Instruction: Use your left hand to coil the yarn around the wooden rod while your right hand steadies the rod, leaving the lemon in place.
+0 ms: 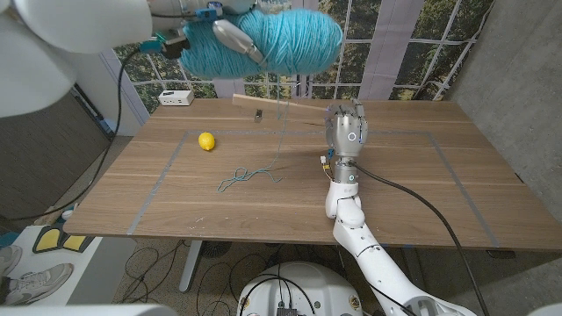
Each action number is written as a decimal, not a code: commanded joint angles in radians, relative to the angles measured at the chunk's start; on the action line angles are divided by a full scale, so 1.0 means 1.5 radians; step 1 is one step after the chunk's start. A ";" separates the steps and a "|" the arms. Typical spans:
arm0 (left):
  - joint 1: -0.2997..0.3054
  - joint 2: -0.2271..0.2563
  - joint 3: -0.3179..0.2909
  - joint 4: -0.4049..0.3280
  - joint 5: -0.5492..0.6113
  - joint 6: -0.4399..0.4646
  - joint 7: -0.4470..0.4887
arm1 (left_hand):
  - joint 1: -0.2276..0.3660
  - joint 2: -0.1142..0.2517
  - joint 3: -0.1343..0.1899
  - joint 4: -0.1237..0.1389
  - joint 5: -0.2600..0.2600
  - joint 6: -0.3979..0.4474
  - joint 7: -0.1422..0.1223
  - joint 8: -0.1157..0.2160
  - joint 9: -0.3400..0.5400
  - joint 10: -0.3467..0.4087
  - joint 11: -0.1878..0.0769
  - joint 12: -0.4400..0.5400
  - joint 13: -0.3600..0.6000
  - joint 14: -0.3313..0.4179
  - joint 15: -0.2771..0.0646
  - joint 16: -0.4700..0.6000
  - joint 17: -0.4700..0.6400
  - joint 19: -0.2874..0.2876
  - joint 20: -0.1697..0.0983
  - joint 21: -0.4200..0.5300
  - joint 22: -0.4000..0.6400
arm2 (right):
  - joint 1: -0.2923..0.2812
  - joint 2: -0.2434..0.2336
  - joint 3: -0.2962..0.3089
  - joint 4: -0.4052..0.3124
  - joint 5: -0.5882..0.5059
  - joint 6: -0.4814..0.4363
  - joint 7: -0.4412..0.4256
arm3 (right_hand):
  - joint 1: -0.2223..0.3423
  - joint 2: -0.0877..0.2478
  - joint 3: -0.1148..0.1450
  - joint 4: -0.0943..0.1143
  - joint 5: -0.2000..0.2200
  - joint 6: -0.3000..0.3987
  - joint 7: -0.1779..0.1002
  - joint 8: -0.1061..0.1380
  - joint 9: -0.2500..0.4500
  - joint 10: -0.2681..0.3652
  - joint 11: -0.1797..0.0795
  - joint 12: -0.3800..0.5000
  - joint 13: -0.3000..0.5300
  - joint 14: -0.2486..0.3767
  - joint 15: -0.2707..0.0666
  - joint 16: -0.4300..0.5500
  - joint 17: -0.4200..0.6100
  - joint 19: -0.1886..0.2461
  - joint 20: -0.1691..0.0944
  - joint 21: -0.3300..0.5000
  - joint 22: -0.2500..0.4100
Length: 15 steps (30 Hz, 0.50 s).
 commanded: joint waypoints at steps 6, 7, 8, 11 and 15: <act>-0.047 0.028 0.016 0.024 0.017 0.136 0.016 | 0.019 0.064 0.174 0.168 0.003 0.068 -0.064 0.001 0.002 0.030 -0.057 0.012 0.417 0.176 -0.132 0.116 0.172 -0.001 -0.079 0.021 0.052 | -0.036 0.049 0.079 -0.017 -0.015 0.123 0.000 | 0.076 0.081 -0.005 0.002 0.004 0.057 -0.027 0.002 0.004 0.076 -0.067 0.000 0.140 0.007 -0.077 -0.005 0.005 -0.005 -0.072 0.005 0.000; -0.033 0.032 0.004 0.029 0.008 0.138 0.024 | 0.018 0.064 0.174 0.168 0.003 0.069 -0.063 0.001 0.001 0.030 -0.057 0.012 0.417 0.176 -0.131 0.117 0.174 -0.001 -0.079 0.021 0.052 | -0.040 0.055 0.087 -0.022 -0.015 0.140 0.000 | 0.077 0.081 -0.005 0.002 0.004 0.057 -0.027 0.002 0.005 0.076 -0.067 0.000 0.139 0.006 -0.077 -0.006 0.005 -0.005 -0.073 0.006 0.000; -0.021 0.038 -0.004 0.032 0.005 0.142 0.033 | 0.018 0.064 0.174 0.168 0.003 0.069 -0.063 0.001 0.001 0.030 -0.057 0.012 0.417 0.176 -0.131 0.117 0.174 -0.002 -0.079 0.021 0.052 | -0.044 0.063 0.096 -0.027 -0.016 0.155 0.000 | 0.077 0.082 -0.005 0.002 0.004 0.058 -0.027 0.002 0.005 0.076 -0.067 0.000 0.139 0.007 -0.077 -0.006 0.006 -0.005 -0.072 0.006 0.000; 0.016 0.045 -0.025 0.050 -0.018 0.142 0.052 | 0.018 0.064 0.174 0.168 0.002 0.069 -0.063 0.001 0.002 0.030 -0.056 0.013 0.417 0.175 -0.131 0.115 0.172 -0.001 -0.079 0.022 0.052 | -0.054 0.077 0.112 -0.044 -0.027 0.189 0.000 | 0.078 0.082 -0.006 0.002 0.004 0.057 -0.027 0.001 0.004 0.075 -0.067 0.000 0.141 0.006 -0.078 -0.008 0.007 -0.006 -0.073 0.006 0.000; 0.023 0.057 0.003 0.068 -0.020 0.151 0.066 | 0.018 0.064 0.173 0.167 0.002 0.068 -0.063 0.001 0.003 0.030 -0.057 0.013 0.416 0.176 -0.131 0.115 0.170 -0.002 -0.079 0.022 0.051 | -0.070 0.085 0.116 -0.076 -0.039 0.231 0.000 | 0.079 0.082 -0.007 0.002 0.005 0.058 -0.029 0.001 0.004 0.076 -0.066 -0.001 0.141 0.007 -0.077 -0.009 0.009 -0.007 -0.073 0.008 0.000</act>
